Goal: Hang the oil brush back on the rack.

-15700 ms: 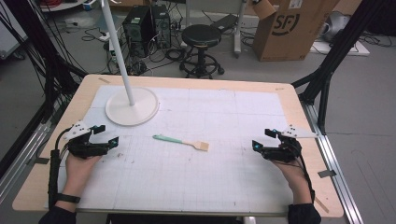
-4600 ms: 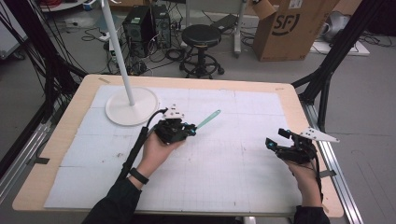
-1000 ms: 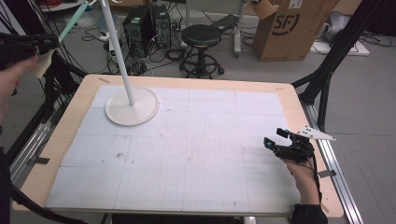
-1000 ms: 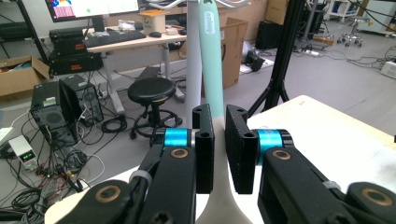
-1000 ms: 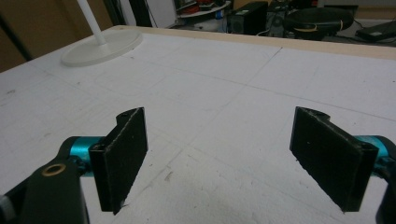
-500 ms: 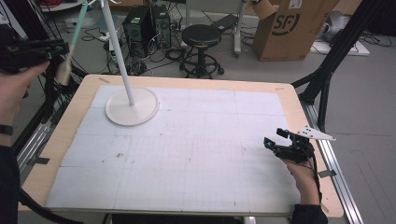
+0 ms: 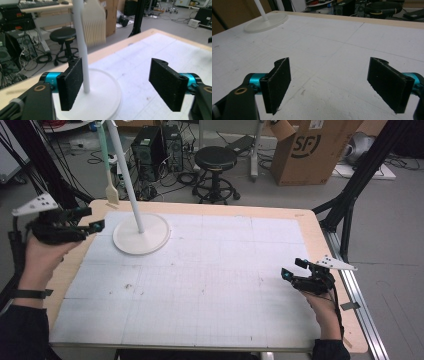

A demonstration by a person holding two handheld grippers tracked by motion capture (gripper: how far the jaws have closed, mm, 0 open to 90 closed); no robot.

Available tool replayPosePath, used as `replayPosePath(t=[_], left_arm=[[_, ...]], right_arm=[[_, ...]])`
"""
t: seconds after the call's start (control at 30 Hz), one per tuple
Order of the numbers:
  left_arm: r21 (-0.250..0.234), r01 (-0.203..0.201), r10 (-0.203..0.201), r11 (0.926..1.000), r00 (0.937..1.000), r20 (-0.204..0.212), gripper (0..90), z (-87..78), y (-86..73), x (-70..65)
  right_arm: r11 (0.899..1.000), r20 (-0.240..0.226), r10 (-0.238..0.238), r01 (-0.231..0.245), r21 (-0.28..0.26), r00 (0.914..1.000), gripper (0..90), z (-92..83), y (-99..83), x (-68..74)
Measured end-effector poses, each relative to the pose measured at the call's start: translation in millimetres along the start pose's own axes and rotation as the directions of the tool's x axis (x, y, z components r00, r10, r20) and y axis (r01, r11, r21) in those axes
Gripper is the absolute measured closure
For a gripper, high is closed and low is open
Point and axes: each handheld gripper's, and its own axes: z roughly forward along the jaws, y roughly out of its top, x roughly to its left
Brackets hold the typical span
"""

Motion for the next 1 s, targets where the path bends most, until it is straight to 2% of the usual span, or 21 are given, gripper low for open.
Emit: replayPosePath(t=[0.17, 0.33, 0.4, 0.47, 0.57, 0.63, 0.73, 0.8, 0.83, 0.9, 1.0], left_arm=[[0.036, 0.013, -0.014, 0.9993, 0.9998, 0.017, 24.2, 11.8, -38.5, -4.4], [0.007, 0.052, -0.052, 0.9986, 0.9982, 0.031, 23.7, 16.6, -68.0, -13.0], [0.0, 0.054, -0.054, 0.9986, 0.998, 0.033, 23.4, 18.2, -79.1, -17.4], [0.004, 0.039, -0.039, 0.9992, 0.9988, 0.03, 23.2, 20.0, -88.9, -21.0], [0.057, 0.033, -0.035, 0.9978, 0.9985, 0.041, 20.8, 24.1, -95.0, -24.3], [0.069, 0.013, -0.016, 0.9975, 0.9985, 0.053, 19.5, 26.7, -95.6, -28.3], [0.056, 0.005, -0.009, 0.9984, 0.9968, 0.079, 19.5, 30.3, -96.7, -34.8], [0.018, 0.001, -0.003, 0.9998, 0.9967, 0.082, 20.4, 32.3, -101.7, -37.3], [0.016, 0.004, -0.005, 0.9999, 0.9965, 0.084, 21.2, 33.3, -104.2, -37.2], [0.052, 0.005, -0.009, 0.9986, 0.9967, 0.081, 21.1, 35.9, -106.9, -36.1], [0.051, 0.012, -0.016, 0.9986, 0.9961, 0.087, 21.0, 36.7, -109.8, -35.5]], right_arm=[[1.0, 0.002, -0.002, 0.002, 0.023, 1.0, 17.9, 3.3, -1.9, 1.2], [1.0, -0.002, 0.005, -0.005, 0.03, 1.0, 17.7, 4.9, -2.8, 2.5], [0.999, 0.004, 0.0, 0.0, 0.034, 1.0, 17.6, 5.4, -3.1, 2.4], [0.999, 0.003, 0.004, -0.004, 0.039, 1.0, 17.5, 5.5, -3.4, 2.4], [0.999, 0.011, 0.008, -0.009, 0.041, 0.9999, 17.5, 5.9, -3.9, 2.6], [0.999, 0.014, 0.011, -0.012, 0.044, 0.9998, 17.4, 6.8, -4.5, 2.8], [0.998, 0.02, 0.006, -0.007, 0.057, 0.9998, 17.2, 8.6, -5.5, 3.6], [0.998, 0.024, 0.005, -0.007, 0.062, 0.9997, 17.1, 9.3, -6.1, 4.5], [0.998, 0.028, 0.003, -0.004, 0.061, 0.9996, 17.1, 9.3, -6.3, 4.6], [0.998, 0.034, 0.003, -0.005, 0.061, 0.9994, 17.1, 9.0, -7.4, 5.1], [0.998, 0.041, 0.0, -0.003, 0.062, 0.9992, 17.2, 9.0, -9.6, 4.3]])
